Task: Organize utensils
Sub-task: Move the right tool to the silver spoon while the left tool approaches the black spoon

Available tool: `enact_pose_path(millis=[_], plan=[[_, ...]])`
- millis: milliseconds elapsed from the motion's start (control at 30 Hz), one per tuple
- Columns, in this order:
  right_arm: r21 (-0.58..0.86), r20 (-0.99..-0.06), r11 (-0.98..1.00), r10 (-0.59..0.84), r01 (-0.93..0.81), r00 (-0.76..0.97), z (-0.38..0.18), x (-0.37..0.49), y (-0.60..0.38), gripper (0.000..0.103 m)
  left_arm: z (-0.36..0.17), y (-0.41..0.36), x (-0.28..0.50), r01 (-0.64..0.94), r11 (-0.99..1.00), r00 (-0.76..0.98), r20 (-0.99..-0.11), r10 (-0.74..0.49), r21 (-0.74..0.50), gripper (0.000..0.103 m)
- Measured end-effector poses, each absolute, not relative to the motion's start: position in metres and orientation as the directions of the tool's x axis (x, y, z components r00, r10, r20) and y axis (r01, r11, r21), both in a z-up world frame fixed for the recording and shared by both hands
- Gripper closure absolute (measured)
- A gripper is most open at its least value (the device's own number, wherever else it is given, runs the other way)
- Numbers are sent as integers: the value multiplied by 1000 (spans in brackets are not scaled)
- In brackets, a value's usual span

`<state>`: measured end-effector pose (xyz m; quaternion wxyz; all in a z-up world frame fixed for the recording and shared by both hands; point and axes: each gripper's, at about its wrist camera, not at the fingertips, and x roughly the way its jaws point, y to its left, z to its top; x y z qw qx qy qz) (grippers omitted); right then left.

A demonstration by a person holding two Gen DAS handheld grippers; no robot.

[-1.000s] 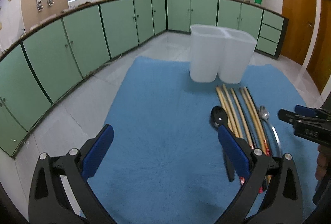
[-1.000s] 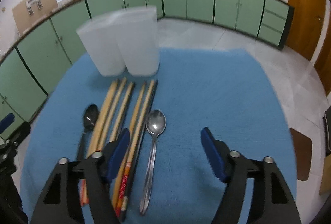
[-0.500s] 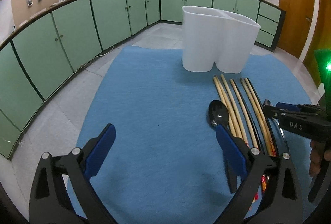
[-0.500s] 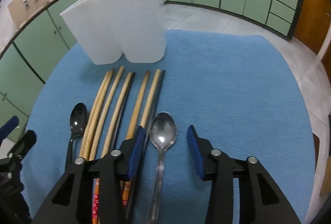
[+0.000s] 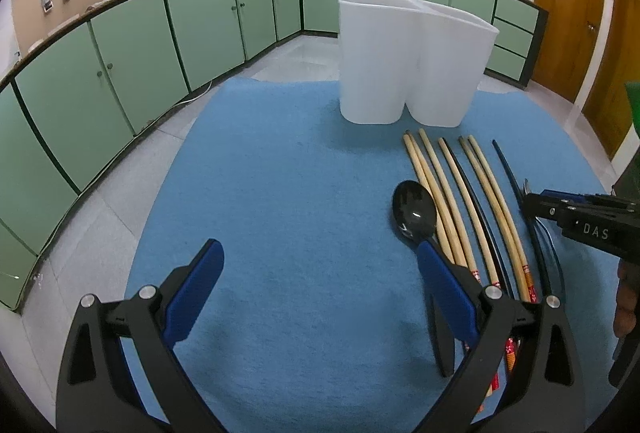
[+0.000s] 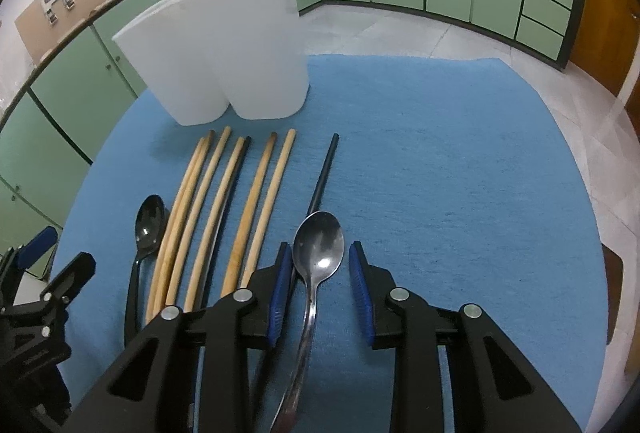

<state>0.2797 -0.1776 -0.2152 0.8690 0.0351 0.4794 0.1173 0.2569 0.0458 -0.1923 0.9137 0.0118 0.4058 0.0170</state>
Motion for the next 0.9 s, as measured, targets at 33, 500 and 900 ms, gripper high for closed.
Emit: enact_pose_path(millis=[33,500,900], plan=[[184,-824,965,255,-186,507,-215,281,-177,96,-192,45,256,-18,999,669,-742,39,37,8],[193,-815,963,264,-188,515,-210,277,-186,68,-195,37,256,-3,999,662,-749,31,38,8],[211,-829,967,253,-140,500,-225,284,-198,69,-199,39,256,-7,999,655,-755,35,40,8]])
